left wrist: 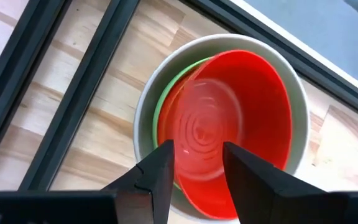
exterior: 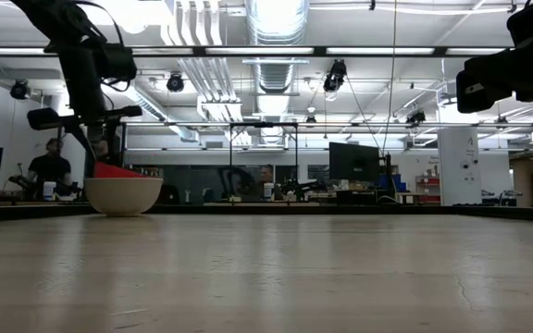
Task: Nest bowls inside each other
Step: Return to Home Position
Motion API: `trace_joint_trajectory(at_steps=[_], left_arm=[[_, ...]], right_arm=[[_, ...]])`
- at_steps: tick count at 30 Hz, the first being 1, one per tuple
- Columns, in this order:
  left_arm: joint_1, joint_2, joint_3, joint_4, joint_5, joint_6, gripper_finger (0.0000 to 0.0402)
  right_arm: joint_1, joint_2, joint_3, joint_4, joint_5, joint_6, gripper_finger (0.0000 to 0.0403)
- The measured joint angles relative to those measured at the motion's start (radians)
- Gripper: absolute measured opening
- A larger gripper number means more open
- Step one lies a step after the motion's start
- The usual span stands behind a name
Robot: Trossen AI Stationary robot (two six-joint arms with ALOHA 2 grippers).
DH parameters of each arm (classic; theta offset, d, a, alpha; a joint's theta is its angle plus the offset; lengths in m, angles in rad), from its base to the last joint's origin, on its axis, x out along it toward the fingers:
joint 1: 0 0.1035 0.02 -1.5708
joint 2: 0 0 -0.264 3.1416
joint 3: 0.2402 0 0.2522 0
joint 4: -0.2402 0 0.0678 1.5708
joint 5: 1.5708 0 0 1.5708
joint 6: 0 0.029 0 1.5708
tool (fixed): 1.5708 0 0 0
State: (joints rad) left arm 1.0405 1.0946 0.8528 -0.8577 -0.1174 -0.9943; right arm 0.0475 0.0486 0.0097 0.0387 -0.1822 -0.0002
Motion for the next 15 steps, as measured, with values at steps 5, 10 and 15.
trace_joint_trajectory(at_steps=[5,10,15], left_arm=[[0.000,0.000,0.000,-0.032,0.004,-0.001,0.0140],[-0.001,0.000,-0.001,-0.049,0.013,-0.006,0.0144],[0.000,-0.002,0.001,-0.051,0.022,-0.002,0.0158]], right_arm=[[0.000,0.000,0.000,0.000,0.000,0.000,0.0009],[0.000,0.000,0.000,0.000,0.000,0.000,0.0009],[0.000,0.000,0.000,0.000,0.000,0.000,0.0009]])
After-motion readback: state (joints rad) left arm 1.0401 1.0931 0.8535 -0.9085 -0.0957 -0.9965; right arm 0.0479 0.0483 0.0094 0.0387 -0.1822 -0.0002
